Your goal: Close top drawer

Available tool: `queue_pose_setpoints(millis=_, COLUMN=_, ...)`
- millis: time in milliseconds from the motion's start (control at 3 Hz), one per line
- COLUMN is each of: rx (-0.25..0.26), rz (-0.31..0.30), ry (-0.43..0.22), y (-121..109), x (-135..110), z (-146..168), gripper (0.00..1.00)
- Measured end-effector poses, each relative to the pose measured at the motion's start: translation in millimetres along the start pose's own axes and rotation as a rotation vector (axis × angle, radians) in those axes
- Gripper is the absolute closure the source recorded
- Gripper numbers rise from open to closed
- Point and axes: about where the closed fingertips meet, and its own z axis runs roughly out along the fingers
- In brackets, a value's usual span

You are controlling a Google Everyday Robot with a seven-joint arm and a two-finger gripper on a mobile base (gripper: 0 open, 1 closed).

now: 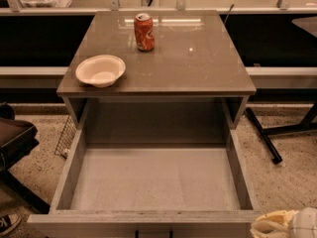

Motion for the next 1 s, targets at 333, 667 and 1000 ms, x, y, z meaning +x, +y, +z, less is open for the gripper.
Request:
queue_pose_setpoints(millis=333, rx=-0.015, rz=-0.025, ry=-0.024, y=-3, x=2, z=27, gripper=1.0)
queue_pose_setpoints(millis=667, rx=-0.038, rz=-0.047, ry=-0.028, y=-8, x=4, z=48, gripper=1.0)
queue_pose_setpoints(millis=1000, rx=-0.051, rz=-0.049, ry=-0.035, y=-11, x=8, z=63, gripper=1.0)
